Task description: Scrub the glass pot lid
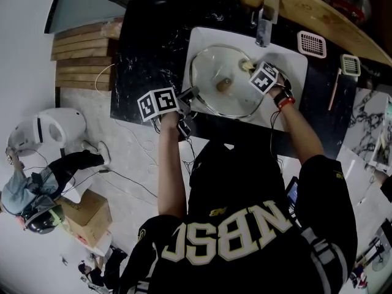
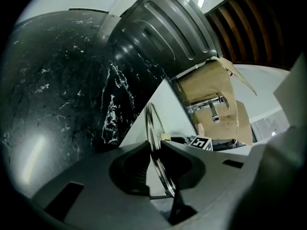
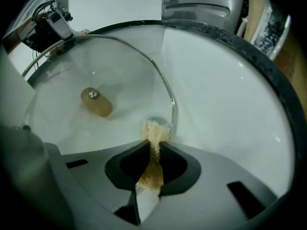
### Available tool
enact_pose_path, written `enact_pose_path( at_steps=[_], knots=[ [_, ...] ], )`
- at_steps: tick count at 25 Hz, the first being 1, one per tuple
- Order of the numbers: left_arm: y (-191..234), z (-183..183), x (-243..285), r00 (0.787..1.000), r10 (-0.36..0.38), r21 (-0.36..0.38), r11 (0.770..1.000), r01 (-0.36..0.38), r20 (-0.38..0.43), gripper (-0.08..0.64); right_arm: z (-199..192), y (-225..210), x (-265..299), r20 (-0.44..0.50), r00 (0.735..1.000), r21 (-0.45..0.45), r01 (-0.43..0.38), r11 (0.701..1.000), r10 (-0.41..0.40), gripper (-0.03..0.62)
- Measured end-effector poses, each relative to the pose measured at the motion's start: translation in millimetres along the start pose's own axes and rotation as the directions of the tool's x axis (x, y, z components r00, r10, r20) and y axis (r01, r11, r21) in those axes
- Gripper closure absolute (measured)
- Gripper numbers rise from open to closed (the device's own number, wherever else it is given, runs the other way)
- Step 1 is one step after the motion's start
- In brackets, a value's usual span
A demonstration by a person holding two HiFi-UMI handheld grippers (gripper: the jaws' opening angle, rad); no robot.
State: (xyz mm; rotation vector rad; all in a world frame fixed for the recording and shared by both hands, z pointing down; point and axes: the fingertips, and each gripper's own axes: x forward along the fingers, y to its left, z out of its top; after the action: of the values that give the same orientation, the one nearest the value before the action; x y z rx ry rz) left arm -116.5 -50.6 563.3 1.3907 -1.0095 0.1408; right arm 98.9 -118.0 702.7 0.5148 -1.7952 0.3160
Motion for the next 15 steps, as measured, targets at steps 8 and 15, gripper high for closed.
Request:
enact_pose_path(
  at_steps=[8,15],
  knots=[
    [0,0,0,1.0,-0.001,0.003,1.0,0.001,0.005,0.482,-14,28,-18,-0.038,0.996,-0.023,-0.083,0.996,0.083,0.528],
    [-1,0,0,1.0,0.0,0.007,1.0,0.0,0.006,0.48,-25,56,-37,-0.052,0.987,-0.039,-0.157,0.987,0.155,0.528]
  ],
)
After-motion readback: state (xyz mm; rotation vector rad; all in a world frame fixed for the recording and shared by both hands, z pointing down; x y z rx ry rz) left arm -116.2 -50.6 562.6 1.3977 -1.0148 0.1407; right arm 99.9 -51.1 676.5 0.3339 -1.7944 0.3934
